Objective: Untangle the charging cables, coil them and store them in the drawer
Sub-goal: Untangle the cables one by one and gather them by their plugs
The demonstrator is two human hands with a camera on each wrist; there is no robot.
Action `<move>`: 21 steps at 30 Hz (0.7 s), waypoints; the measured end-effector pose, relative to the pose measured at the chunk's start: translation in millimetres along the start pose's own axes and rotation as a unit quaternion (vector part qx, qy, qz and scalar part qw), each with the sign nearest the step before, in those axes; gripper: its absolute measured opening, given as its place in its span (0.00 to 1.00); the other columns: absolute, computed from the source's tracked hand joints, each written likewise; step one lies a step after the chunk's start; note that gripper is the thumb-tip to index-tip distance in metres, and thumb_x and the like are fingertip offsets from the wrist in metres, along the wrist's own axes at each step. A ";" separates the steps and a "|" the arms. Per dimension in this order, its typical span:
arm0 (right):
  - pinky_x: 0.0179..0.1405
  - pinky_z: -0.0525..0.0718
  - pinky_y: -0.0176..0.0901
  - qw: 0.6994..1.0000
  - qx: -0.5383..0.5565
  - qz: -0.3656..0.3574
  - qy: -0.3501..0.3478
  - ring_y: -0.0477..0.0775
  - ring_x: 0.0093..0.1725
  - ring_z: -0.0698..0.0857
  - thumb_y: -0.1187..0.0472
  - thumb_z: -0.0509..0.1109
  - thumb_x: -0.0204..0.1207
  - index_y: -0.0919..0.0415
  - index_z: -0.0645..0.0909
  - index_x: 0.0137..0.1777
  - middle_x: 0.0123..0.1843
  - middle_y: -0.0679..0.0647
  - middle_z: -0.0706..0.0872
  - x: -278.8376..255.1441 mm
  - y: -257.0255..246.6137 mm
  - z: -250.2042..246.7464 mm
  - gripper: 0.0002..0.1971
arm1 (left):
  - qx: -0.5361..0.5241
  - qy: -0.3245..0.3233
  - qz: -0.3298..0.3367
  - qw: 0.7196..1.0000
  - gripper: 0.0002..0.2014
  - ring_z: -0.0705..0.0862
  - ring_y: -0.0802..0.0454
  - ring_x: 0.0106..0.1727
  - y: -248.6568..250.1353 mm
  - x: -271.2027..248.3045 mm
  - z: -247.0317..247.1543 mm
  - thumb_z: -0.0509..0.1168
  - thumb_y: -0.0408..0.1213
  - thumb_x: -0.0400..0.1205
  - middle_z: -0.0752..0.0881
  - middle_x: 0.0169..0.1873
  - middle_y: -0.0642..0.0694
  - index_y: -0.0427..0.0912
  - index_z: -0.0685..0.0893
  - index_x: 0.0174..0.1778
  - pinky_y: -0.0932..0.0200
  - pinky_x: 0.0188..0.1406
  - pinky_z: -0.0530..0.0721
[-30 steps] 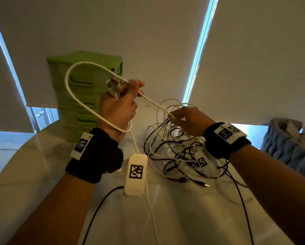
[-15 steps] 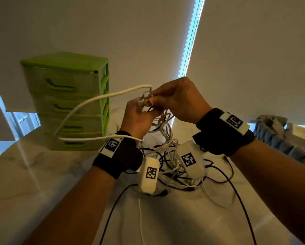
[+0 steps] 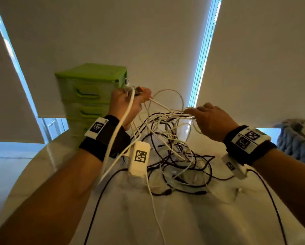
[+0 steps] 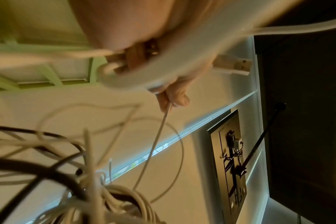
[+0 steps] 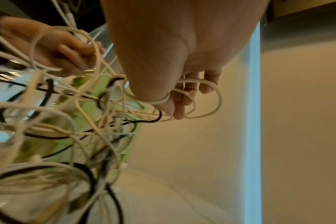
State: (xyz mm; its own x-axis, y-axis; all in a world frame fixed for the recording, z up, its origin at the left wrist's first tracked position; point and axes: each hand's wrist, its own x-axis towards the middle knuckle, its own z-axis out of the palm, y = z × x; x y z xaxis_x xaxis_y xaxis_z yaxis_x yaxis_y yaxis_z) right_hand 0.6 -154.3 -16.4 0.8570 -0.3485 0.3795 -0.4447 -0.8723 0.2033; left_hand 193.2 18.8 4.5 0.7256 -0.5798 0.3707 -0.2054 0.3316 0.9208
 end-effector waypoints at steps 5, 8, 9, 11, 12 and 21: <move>0.43 0.70 0.46 0.997 0.025 0.054 0.042 0.58 0.52 0.75 0.68 0.58 0.81 0.53 0.78 0.71 0.54 0.58 0.87 7.6 37.2 -9.6 0.21 | -0.017 0.046 0.019 0.999 0.03 0.69 0.64 0.16 18.3 10.5 -3.9 0.71 0.35 0.80 0.82 0.21 0.57 0.40 0.88 0.42 0.72 0.15 0.64; 0.40 0.72 0.49 0.990 0.051 0.105 0.078 0.61 0.49 0.75 0.69 0.59 0.80 0.55 0.80 0.67 0.50 0.61 0.86 6.2 56.6 -19.9 0.19 | -0.039 0.088 0.032 0.995 0.04 0.70 0.65 0.15 32.7 16.7 -2.7 0.71 0.34 0.80 0.81 0.18 0.58 0.43 0.87 0.38 0.73 0.13 0.64; 0.41 0.74 0.50 0.987 0.060 0.122 0.088 0.63 0.50 0.76 0.70 0.61 0.79 0.55 0.80 0.66 0.50 0.62 0.86 6.0 61.2 -23.1 0.19 | -0.042 0.101 0.035 0.993 0.05 0.70 0.65 0.15 37.2 17.8 -1.3 0.71 0.34 0.80 0.81 0.18 0.58 0.44 0.86 0.38 0.73 0.14 0.64; 0.44 0.76 0.49 0.981 0.097 0.139 0.089 0.65 0.50 0.80 0.70 0.64 0.78 0.54 0.80 0.65 0.49 0.62 0.86 5.7 65.0 -29.0 0.19 | -0.041 0.105 0.044 0.993 0.06 0.70 0.64 0.15 42.9 18.6 4.6 0.71 0.35 0.79 0.81 0.18 0.57 0.46 0.86 0.36 0.72 0.14 0.65; 0.46 0.75 0.46 0.976 0.144 0.141 0.080 0.64 0.51 0.82 0.69 0.67 0.77 0.53 0.80 0.65 0.50 0.61 0.86 5.1 62.8 -33.7 0.19 | -0.037 0.094 0.048 0.994 0.06 0.70 0.63 0.16 45.3 18.0 9.8 0.72 0.34 0.79 0.82 0.20 0.56 0.45 0.86 0.36 0.71 0.14 0.65; 0.59 0.81 0.45 0.975 0.214 0.029 -0.049 0.48 0.59 0.81 0.40 0.74 0.69 0.47 0.82 0.65 0.60 0.46 0.80 3.8 -42.3 -91.7 0.25 | 0.122 -0.097 0.083 0.984 0.06 0.84 0.55 0.34 50.6 -3.0 50.5 0.75 0.29 0.74 0.90 0.35 0.48 0.45 0.91 0.36 0.68 0.28 0.76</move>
State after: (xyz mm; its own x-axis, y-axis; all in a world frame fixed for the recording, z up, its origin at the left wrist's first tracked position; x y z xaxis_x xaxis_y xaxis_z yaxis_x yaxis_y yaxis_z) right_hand -1.2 -87.2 59.2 0.8634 -0.4148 0.2872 -0.3623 -0.9059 -0.2194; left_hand 147.5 -0.2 56.2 0.5342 -0.6725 0.5123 -0.4783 0.2592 0.8391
